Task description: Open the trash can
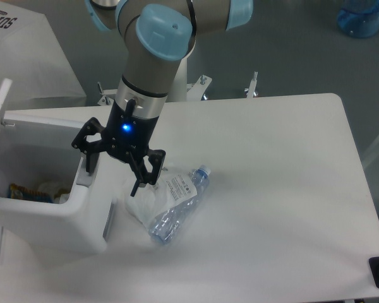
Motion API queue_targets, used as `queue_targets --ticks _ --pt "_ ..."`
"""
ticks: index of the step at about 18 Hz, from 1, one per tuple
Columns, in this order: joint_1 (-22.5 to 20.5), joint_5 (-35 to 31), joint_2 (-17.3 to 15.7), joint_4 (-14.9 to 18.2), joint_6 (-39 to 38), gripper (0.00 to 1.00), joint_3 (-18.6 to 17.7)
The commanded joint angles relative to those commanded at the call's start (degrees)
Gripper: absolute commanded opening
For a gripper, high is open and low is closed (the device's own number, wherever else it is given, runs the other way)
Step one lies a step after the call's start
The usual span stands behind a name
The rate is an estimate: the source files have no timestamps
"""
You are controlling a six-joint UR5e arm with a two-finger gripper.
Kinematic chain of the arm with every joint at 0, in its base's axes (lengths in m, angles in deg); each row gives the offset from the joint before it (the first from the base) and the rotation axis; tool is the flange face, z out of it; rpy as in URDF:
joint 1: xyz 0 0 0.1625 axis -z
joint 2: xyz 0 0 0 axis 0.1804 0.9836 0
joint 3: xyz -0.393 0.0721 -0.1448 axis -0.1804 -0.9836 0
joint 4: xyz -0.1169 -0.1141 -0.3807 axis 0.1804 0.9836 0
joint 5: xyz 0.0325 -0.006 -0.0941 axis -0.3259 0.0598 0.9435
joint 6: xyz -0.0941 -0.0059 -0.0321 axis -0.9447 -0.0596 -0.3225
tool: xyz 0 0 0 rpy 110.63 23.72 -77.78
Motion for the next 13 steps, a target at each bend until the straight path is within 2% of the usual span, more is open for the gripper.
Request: queue_targets --ticks 6,13 --pt "-1.05 0.44 -0.09 0.0 0.0 1.0 0.62" --pt "-5.18 0.35 0.87 -0.09 -0.09 1.0 2.46"
